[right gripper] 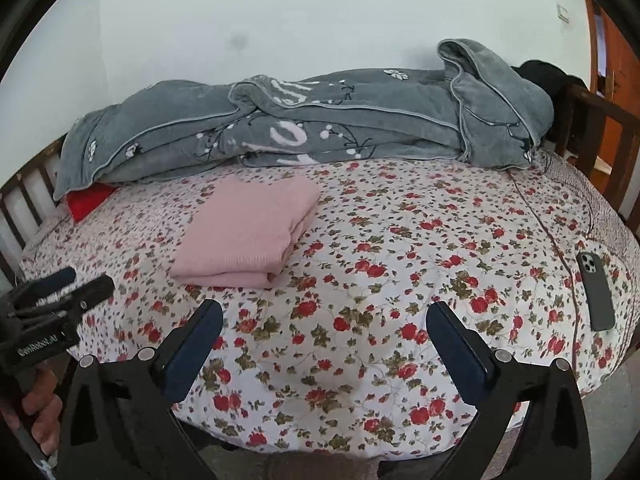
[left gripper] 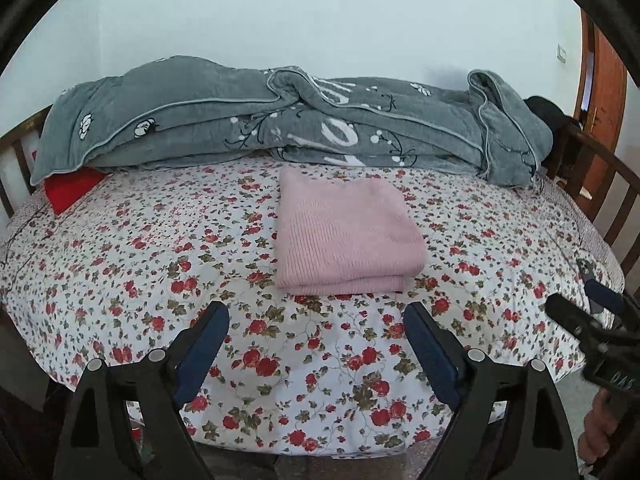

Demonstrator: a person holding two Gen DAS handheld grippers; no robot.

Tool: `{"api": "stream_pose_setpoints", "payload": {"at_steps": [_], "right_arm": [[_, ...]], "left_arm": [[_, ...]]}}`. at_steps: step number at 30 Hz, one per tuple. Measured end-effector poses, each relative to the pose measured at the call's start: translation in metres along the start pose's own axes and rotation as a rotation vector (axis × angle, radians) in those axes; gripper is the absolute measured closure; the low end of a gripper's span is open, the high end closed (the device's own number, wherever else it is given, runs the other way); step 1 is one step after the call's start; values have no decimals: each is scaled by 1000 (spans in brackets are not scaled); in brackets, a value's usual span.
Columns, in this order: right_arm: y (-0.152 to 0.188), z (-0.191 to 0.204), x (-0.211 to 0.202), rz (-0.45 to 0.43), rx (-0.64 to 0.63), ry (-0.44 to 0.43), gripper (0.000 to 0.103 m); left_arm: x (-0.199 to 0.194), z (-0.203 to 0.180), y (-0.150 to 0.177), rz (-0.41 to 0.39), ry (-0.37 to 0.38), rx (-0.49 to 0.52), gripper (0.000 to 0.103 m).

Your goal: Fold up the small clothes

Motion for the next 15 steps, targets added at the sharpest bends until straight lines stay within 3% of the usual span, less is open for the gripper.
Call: {"api": "stream_pose_setpoints", "payload": {"at_steps": [15], "right_arm": [[0, 9, -15, -24, -33, 51, 3]], "left_arm": [[-12, -1, -3, -29, -26, 10, 12]]}}
Point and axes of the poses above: each gripper's, at about its wrist camera, not at the fingertips, and x roughly the way its jaws point, z to its left, y to its underside, the point moved 4 cm from there along x, roughly the way its jaws point, and after that the axes turned 10 degrees about -x, right-handed, at the moved point
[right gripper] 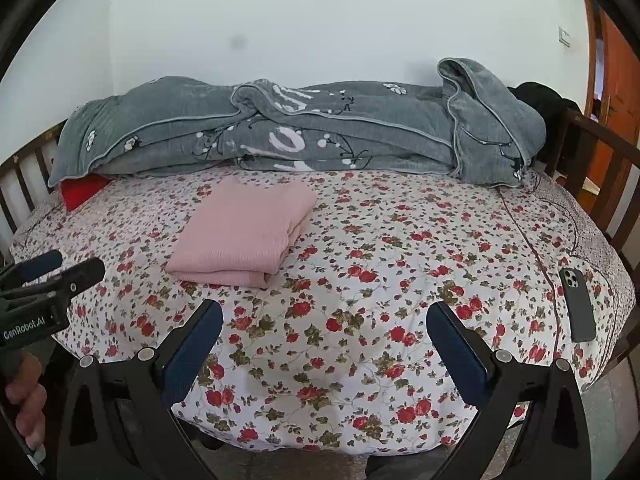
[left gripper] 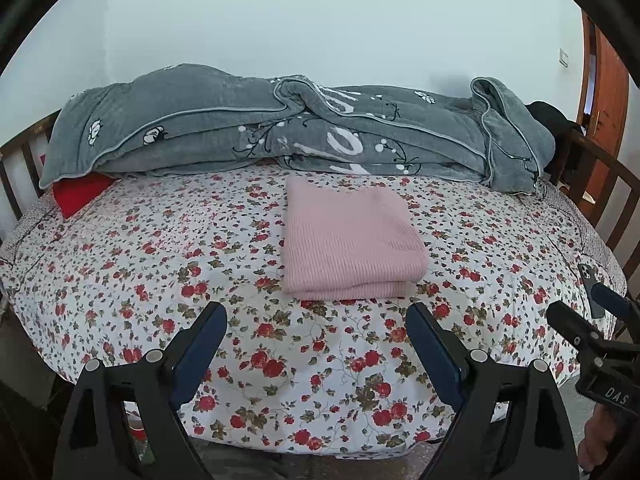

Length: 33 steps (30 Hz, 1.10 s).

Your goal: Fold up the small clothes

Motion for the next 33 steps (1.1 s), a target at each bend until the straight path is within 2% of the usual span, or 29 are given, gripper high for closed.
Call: {"api": "stream_pose_setpoints", "payload": {"at_steps": [33], "right_arm": [[-4, 1, -5, -15, 31, 5, 3]], "left_arm": [[-4, 5, 0, -8, -7, -19, 12]]}}
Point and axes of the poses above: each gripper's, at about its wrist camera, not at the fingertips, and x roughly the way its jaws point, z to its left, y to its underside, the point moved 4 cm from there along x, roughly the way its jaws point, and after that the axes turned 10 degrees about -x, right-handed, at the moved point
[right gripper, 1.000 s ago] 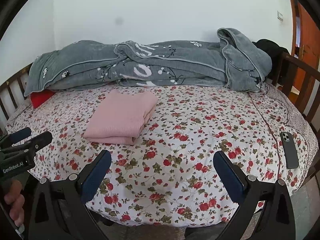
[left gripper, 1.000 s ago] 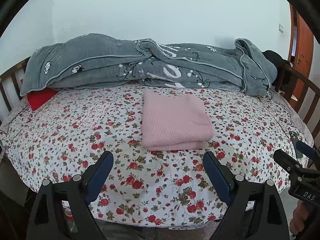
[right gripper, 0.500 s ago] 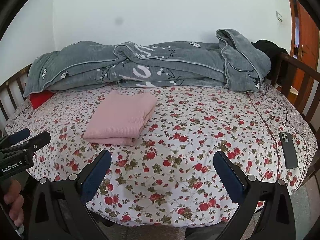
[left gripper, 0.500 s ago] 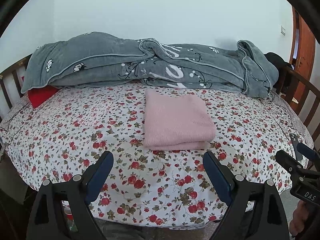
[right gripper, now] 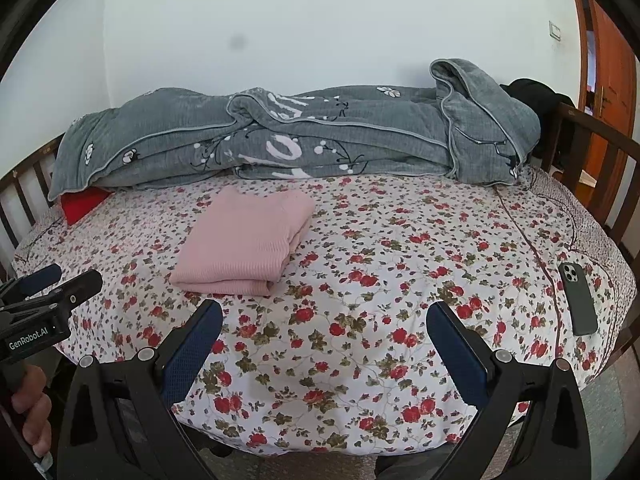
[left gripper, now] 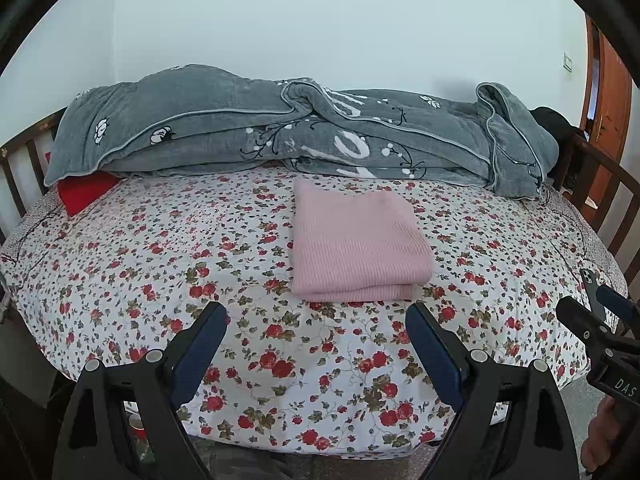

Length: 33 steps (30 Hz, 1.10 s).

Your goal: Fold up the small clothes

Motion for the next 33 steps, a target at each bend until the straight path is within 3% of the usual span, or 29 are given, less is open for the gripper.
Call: {"api": "stream_pose_setpoints", "payload": {"at_steps": [33], "right_arm": [[-2, 2, -5, -11, 28, 12, 3]], "left_arm": [[-1, 0, 0, 0, -3, -1, 12]]}}
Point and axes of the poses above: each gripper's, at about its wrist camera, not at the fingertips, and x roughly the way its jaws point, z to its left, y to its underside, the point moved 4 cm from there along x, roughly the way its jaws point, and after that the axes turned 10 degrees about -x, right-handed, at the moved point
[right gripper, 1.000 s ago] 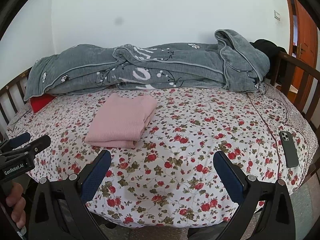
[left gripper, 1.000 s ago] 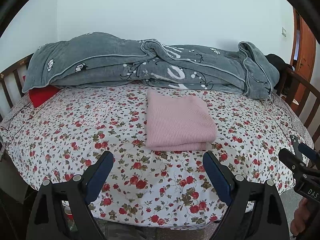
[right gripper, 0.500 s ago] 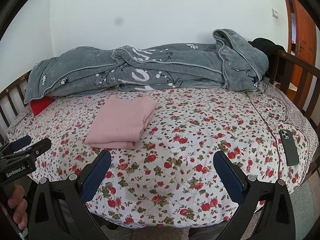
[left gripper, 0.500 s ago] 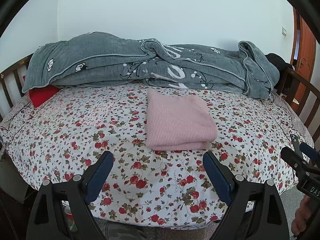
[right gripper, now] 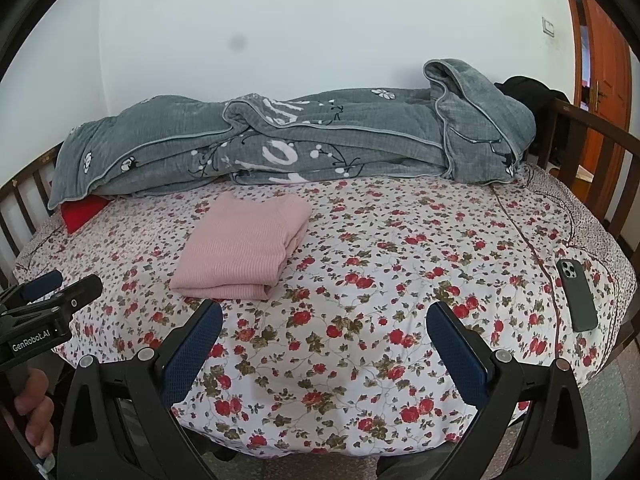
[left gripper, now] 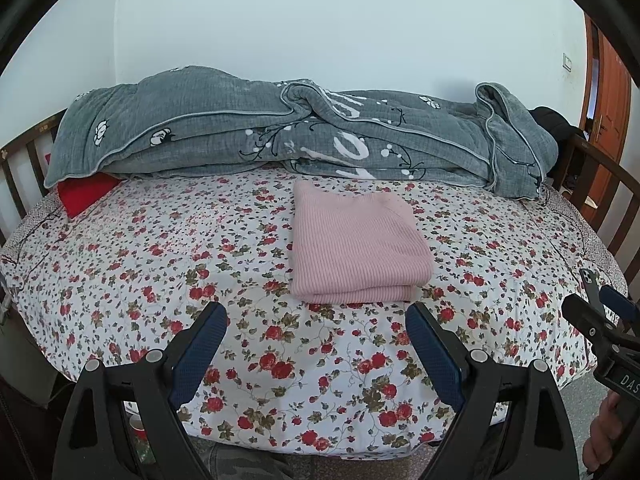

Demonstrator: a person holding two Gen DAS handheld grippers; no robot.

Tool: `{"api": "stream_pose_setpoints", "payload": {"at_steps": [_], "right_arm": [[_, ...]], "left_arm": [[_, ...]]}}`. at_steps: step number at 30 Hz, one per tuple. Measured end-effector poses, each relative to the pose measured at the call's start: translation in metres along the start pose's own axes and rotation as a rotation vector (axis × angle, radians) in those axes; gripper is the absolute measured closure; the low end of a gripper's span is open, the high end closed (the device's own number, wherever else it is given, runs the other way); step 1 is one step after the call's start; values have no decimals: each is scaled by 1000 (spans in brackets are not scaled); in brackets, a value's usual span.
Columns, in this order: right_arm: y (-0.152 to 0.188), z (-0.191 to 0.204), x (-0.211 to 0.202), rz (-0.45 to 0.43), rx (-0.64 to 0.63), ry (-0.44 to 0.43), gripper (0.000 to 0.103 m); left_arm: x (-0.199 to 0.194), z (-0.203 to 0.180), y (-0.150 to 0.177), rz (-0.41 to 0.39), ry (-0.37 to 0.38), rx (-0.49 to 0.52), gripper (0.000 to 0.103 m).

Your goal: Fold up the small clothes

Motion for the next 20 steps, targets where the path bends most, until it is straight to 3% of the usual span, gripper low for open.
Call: {"api": "stream_pose_setpoints", "payload": {"at_steps": [20], "right_arm": [[-2, -1, -4, -9, 20, 7, 3]], "left_arm": [[0, -3, -5, 0, 6, 2, 12]]}}
Point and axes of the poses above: each gripper's, at about its wrist camera, not at the fingertips, and x roughly the way its jaws point, z to its left, y to its underside, the point moved 4 cm from there along x, roughly the way its jaws point, and after that the axes turned 10 degrees about -x, right-handed, at the moved point
